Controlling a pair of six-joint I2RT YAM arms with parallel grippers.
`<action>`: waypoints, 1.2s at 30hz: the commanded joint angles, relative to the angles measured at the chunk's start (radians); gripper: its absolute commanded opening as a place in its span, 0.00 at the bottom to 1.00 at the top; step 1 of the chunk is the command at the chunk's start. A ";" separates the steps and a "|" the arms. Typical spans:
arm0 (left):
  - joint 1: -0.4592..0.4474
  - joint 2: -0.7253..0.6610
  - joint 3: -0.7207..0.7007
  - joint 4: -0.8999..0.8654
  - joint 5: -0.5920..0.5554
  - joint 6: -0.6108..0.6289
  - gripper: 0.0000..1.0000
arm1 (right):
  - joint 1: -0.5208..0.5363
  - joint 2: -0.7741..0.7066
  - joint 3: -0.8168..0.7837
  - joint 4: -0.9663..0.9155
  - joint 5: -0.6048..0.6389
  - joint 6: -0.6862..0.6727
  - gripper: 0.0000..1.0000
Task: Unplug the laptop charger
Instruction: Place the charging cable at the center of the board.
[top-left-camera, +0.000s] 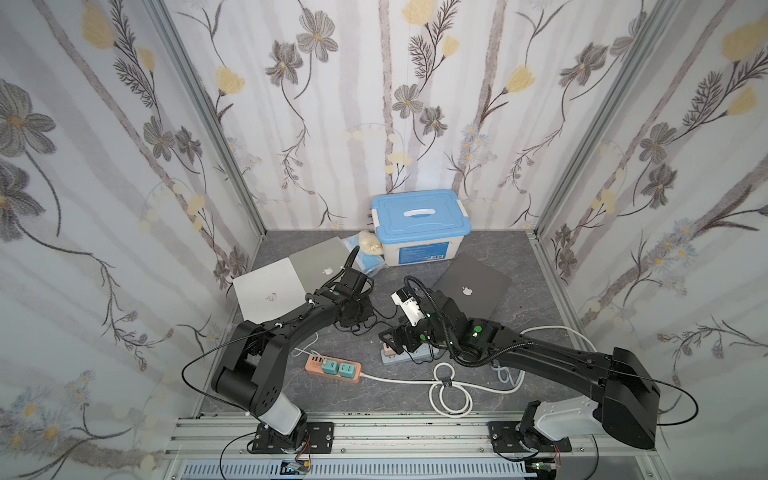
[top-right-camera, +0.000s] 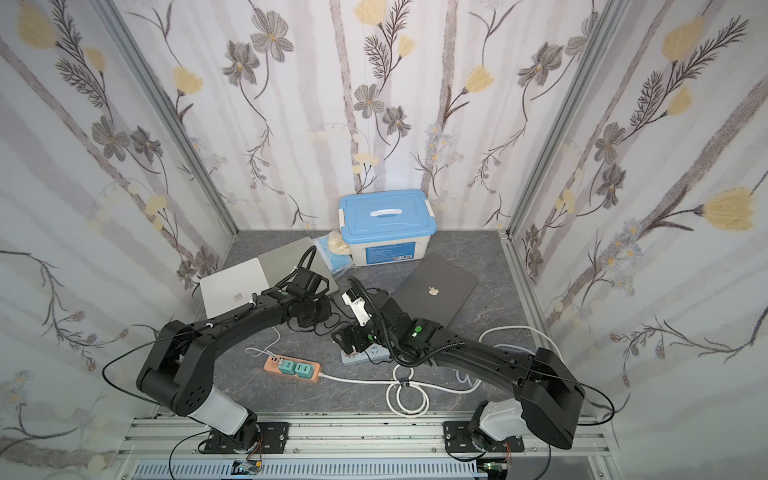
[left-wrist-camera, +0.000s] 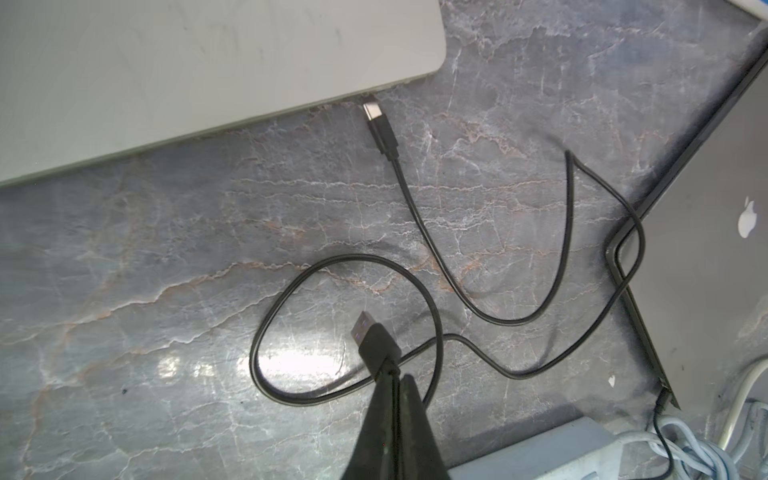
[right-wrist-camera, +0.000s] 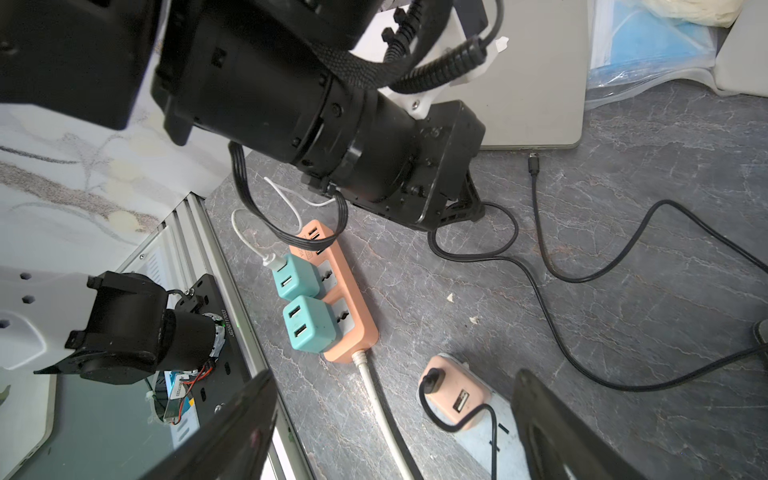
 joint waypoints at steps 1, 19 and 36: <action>0.000 0.019 0.018 0.016 -0.012 0.023 0.09 | 0.000 -0.011 -0.003 0.051 -0.009 -0.030 0.89; 0.002 -0.223 0.105 -0.278 -0.120 0.131 0.32 | 0.056 -0.032 0.011 0.065 -0.072 -0.174 0.89; 0.009 -0.853 -0.113 -0.602 -0.104 -0.019 0.57 | 0.131 0.172 0.156 0.100 -0.134 -0.142 0.96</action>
